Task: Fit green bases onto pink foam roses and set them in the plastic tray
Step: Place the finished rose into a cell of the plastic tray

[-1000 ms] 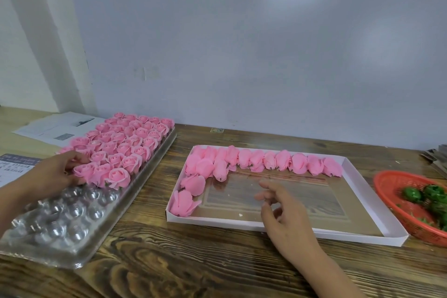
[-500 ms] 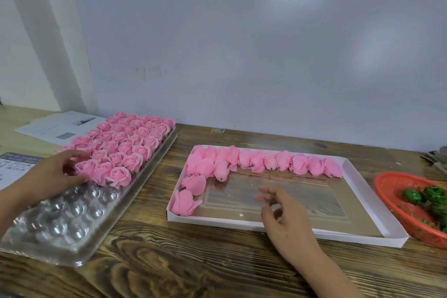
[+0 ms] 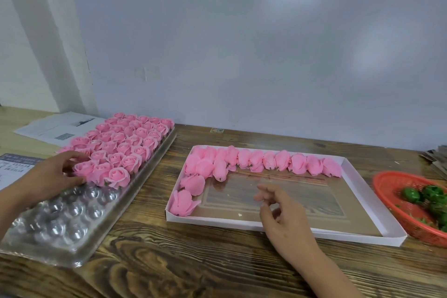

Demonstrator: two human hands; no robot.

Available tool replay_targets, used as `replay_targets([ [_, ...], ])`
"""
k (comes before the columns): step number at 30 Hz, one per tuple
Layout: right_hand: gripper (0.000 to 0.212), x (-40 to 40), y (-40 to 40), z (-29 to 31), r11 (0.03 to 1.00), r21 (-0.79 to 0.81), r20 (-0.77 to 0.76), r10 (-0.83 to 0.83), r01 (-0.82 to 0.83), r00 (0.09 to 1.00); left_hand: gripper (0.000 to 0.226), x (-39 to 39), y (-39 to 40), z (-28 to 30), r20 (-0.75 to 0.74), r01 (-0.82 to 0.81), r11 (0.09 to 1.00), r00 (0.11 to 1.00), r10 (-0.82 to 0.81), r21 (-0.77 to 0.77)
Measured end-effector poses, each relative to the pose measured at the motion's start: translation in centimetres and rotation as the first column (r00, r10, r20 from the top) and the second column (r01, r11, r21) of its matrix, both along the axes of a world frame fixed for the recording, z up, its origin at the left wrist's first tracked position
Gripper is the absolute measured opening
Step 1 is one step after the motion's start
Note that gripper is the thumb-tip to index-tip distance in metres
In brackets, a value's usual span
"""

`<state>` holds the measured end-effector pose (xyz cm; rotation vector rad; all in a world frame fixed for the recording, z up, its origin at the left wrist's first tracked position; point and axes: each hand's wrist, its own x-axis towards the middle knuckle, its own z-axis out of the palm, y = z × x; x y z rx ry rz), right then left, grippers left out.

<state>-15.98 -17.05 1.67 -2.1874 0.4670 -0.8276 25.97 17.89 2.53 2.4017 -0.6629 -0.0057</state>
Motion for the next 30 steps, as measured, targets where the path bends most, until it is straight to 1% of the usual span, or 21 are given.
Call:
replay_targets([
  [2, 0.048, 0.0, 0.0, 0.0, 1.0, -0.006, -0.006, -0.002, 0.002, 1.0, 0.068, -1.5, -0.6, 1.5, 0.029, -0.003, 1.0, 1.0, 0.002, 0.031],
  [4, 0.048, 0.0, 0.0, -0.1, 1.0, -0.01, -0.008, -0.002, 0.002, 1.0, 0.058, -3.4, -1.7, 3.3, 0.123, -0.032, 0.999, 0.992, 0.027, 0.041],
  [6, 0.047, 0.0, 0.0, -0.1, 1.0, -0.004, -0.003, 0.002, -0.002, 1.0, 0.044, -6.5, -3.4, 5.1, 0.267, -0.065, 0.997, 0.961, 0.073, -0.04],
  [7, 0.047, 0.0, 0.0, -0.1, 1.0, 0.006, 0.004, 0.003, -0.003, 1.0, 0.036, -8.5, -4.4, 5.9, 0.32, -0.049, 0.995, 0.944, 0.076, -0.092],
  [9, 0.046, 0.0, -0.1, -0.1, 1.0, 0.014, 0.007, 0.004, -0.004, 1.0, 0.024, -13.2, -6.8, 6.9, 0.353, 0.022, 0.991, 0.935, 0.026, -0.129],
  [11, 0.045, 0.0, -0.1, -0.1, 1.0, 0.013, -0.003, 0.004, -0.004, 1.0, 0.015, -17.2, -8.8, 6.6, 0.292, 0.109, 0.989, 0.954, -0.076, -0.1],
  [14, 0.037, 0.0, -0.2, -0.2, 1.0, 0.021, -0.026, 0.0, 0.001, 1.0, 0.013, -20.8, -11.0, 3.9, 0.15, 0.209, 0.976, 0.969, -0.197, -0.065],
  [15, 0.034, 0.1, -0.1, -0.2, 1.0, 0.024, -0.031, -0.002, 0.003, 1.0, 0.012, -21.3, -11.4, 2.7, 0.094, 0.218, 0.973, 0.973, -0.211, -0.075],
  [18, 0.025, 0.2, -0.1, -0.2, 1.0, 0.003, -0.059, -0.015, 0.015, 0.998, 0.008, -22.0, -12.3, -0.4, -0.037, 0.204, 0.962, 0.976, -0.214, -0.182],
  [21, 0.015, 0.3, 0.1, -0.2, 0.998, -0.063, -0.14, 0.015, -0.024, 0.99, 0.008, -21.9, -12.5, -2.3, -0.067, 0.176, 0.943, 0.977, -0.202, -0.283],
  [24, 0.009, 0.8, 0.3, -0.1, 0.993, -0.112, -0.24, 0.02, -0.048, 0.971, 0.013, -21.7, -12.2, -3.3, -0.049, 0.136, 0.925, 0.985, -0.163, -0.354],
  [27, 0.011, 2.1, 0.8, 0.2, 0.996, -0.067, -0.345, 0.029, -0.055, 0.938, 0.022, -21.7, -12.1, -3.5, -0.024, 0.144, 0.918, 0.986, -0.165, -0.371],
  [30, 0.017, 4.2, 1.7, 0.9, 0.992, 0.006, -0.472, 0.112, -0.123, 0.874, 0.027, -21.7, -12.2, -3.4, -0.035, 0.14, 0.913, 0.986, -0.166, -0.384],
])
